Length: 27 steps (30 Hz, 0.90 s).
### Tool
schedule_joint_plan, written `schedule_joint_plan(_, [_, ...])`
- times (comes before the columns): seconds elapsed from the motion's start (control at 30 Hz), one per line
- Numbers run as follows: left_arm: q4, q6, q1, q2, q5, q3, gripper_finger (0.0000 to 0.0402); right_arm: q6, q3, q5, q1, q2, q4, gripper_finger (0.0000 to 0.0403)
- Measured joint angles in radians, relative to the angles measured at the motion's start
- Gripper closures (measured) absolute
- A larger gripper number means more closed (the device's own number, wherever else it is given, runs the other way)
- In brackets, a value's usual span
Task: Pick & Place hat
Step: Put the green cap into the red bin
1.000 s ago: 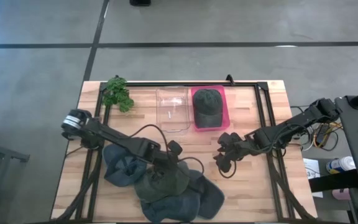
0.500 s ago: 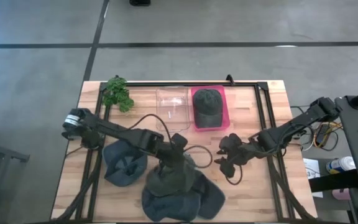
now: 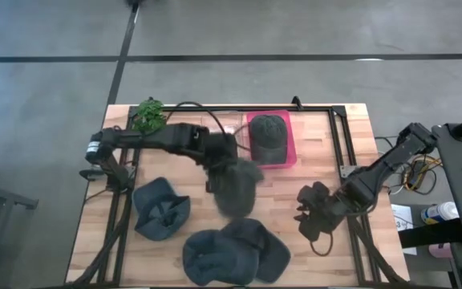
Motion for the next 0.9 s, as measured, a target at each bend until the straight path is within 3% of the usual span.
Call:
schedule_joint_plan(0.1, [-0.030, -0.030, 0.009, -0.001, -0.120, 0.017, 0.0381, 0.112, -0.013, 0.000, 0.029, 0.002, 0.001, 0.0239])
schedule_joint_plan(0.17, [-0.043, -0.077, 0.010, -0.001, -0.145, 0.012, 0.0381, 0.159, -0.021, 0.001, 0.046, 0.002, 0.001, 0.0239])
schedule_joint_plan(0.2, [-0.043, -0.091, 0.010, 0.000, -0.105, 0.006, 0.0381, 0.178, -0.026, 0.005, 0.052, 0.002, 0.001, 0.0240])
schedule_joint_plan(0.3, [0.027, -0.115, 0.004, 0.000, 0.141, -0.021, 0.0381, 0.220, -0.038, 0.044, 0.073, 0.002, 0.002, 0.0242])
schedule_joint_plan(0.5, [0.408, -0.194, -0.045, 0.001, 0.417, -0.091, 0.0381, 0.235, -0.056, 0.058, 0.080, 0.002, 0.074, 0.0243])
schedule_joint_plan(0.63, [0.651, -0.347, -0.049, 0.005, 0.540, -0.149, 0.0382, 0.231, -0.064, 0.055, 0.080, 0.002, 0.149, 0.0243])
schedule_joint_plan(0.9, [1.123, -0.592, -0.032, 0.012, 0.680, -0.253, 0.0382, 0.213, -0.064, 0.056, 0.112, 0.002, 0.213, 0.0243])
